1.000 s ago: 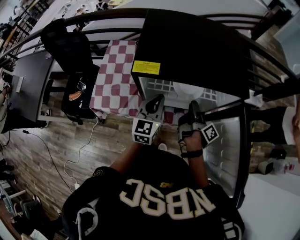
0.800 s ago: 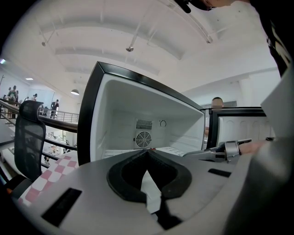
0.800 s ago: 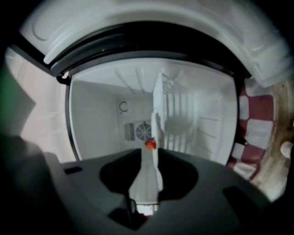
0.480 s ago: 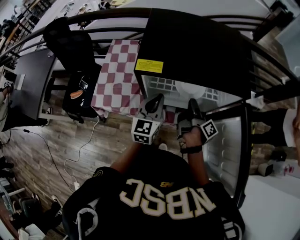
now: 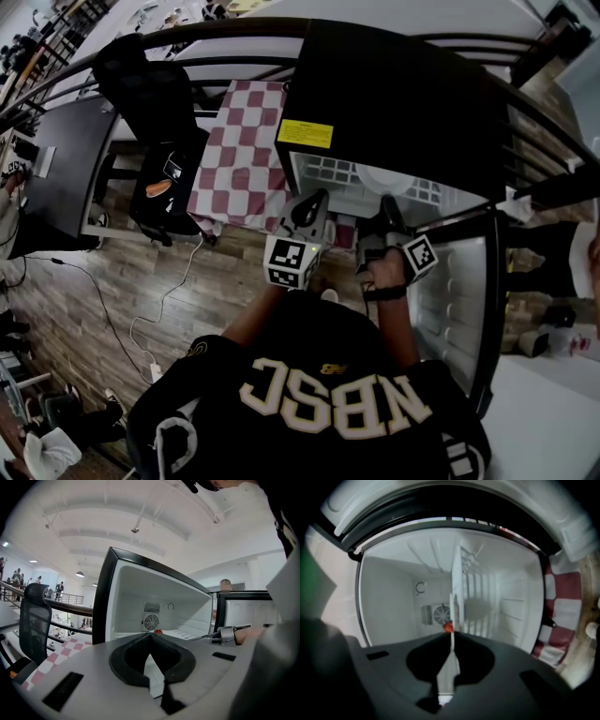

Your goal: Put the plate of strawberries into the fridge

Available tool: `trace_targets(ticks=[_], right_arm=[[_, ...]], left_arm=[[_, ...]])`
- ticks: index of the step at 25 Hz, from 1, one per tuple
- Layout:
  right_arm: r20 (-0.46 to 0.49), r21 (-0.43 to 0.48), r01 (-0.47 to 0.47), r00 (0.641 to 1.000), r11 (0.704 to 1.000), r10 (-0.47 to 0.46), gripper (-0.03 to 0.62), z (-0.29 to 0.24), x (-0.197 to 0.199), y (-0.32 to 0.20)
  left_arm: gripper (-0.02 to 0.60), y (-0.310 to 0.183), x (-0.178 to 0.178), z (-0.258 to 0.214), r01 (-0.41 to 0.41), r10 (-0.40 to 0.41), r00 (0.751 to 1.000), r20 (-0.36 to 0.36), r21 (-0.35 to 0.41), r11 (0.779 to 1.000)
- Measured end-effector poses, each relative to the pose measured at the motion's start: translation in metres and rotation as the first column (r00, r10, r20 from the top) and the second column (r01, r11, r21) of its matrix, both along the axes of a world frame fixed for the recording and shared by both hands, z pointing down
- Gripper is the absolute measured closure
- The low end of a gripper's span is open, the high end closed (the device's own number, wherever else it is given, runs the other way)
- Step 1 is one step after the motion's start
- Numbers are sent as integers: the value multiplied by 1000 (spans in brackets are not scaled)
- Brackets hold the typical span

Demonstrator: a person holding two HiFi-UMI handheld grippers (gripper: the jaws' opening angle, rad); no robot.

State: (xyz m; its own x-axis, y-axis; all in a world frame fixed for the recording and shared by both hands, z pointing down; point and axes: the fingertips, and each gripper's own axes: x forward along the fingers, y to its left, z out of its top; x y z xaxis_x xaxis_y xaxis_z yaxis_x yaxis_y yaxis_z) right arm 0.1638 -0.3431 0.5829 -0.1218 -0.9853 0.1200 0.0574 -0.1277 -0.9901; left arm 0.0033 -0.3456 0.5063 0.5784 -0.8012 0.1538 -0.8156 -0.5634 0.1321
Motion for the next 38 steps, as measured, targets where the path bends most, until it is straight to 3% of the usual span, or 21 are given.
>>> trace_targets(ticks=[18,23,30,34,38], right_arm=[[-3,28,-11,1000,1000,11,560,-3,0,-37],[-68,33,-10,998,999,13,560,-5,5,-47],[-48,49,0,999,999,2,562,-16,1,-41],[-202,112,65,979,992,-41,560,-38,-2,-24],[-394,160,117,918,980,-45,560,-62,-1,-1]], left_arm=[[566,-2,-16,-1,30,-30,1000,3,-2,1000],[566,-2,-19,0,38,-38,999,-2,-5,999],[566,-1,-18,-4,32,-32,999,-8,1,999],[566,1,-11,-9,15,-15,1000,-16,8,1000],[566,4,-2,-16,-16,16,1000,-24,22,1000]])
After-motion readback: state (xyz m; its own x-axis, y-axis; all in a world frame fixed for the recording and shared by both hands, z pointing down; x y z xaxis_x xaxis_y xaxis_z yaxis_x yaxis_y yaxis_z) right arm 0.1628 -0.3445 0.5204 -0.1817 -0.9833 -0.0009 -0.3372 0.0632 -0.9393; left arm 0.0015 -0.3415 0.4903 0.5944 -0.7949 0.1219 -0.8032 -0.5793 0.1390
